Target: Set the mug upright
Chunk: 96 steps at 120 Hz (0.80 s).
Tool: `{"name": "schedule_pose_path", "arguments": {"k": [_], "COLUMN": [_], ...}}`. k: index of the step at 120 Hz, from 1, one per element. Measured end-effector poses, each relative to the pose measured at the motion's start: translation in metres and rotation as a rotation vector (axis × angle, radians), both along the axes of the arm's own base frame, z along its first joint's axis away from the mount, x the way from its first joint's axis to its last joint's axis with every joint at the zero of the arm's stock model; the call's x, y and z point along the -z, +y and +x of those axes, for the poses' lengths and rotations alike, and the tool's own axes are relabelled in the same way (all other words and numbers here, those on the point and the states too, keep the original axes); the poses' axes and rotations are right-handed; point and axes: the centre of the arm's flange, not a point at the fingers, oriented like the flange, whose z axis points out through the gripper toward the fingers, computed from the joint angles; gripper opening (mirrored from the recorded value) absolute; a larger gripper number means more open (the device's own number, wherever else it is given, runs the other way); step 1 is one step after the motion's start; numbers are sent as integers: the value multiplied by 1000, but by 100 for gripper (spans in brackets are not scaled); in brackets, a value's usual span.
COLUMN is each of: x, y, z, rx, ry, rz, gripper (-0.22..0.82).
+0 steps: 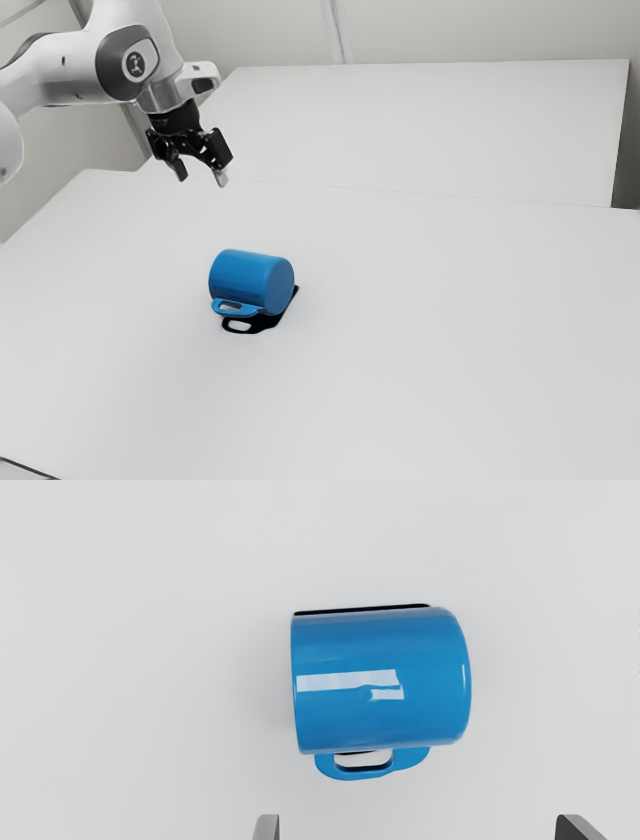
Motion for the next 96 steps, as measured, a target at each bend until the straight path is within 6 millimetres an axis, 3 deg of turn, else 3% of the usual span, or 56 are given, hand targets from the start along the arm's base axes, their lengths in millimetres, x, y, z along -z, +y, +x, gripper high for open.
{"name": "schedule_pose_path", "arguments": {"k": [14,23,48,63,96], "x": [1,13,62,83,139], "y": [-3,1,60,67,113], "z": [2,7,11,11,6], "rx": [27,26,-80,-62,-57], "ry": [-13,5,106,148,195], "rz": [-16,-42,-302,-452,-670], "gripper": [60,60,60,60,60]}}
